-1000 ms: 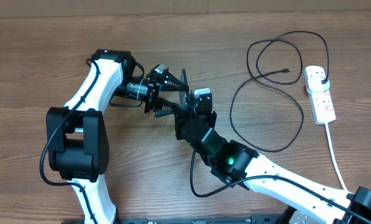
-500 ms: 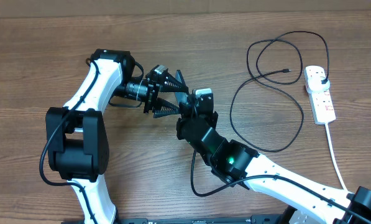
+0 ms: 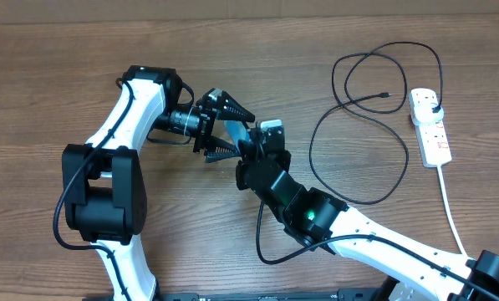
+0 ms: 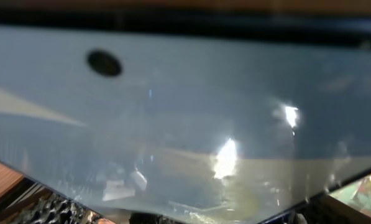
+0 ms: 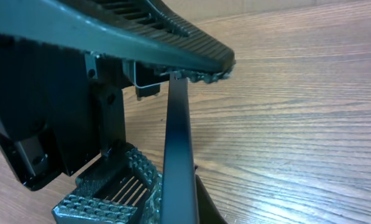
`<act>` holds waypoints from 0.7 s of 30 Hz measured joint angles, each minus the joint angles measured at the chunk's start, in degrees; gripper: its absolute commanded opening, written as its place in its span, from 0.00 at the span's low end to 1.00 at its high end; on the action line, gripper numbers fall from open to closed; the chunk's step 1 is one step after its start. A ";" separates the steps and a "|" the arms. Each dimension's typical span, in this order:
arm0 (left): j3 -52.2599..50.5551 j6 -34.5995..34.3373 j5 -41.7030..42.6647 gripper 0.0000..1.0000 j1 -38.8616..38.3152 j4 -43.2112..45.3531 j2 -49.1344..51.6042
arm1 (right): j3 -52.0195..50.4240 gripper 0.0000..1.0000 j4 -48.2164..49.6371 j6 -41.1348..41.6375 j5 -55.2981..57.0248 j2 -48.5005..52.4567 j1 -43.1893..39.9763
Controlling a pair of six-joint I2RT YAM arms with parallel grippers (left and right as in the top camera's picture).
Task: Plug charger to phone and switch on socket
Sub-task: 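Pull the phone away with the right gripper, releasing the left gripper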
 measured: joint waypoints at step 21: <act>1.16 21.11 -6.91 0.99 21.27 -14.80 -6.32 | 0.04 0.04 -23.87 24.59 12.90 -16.74 0.04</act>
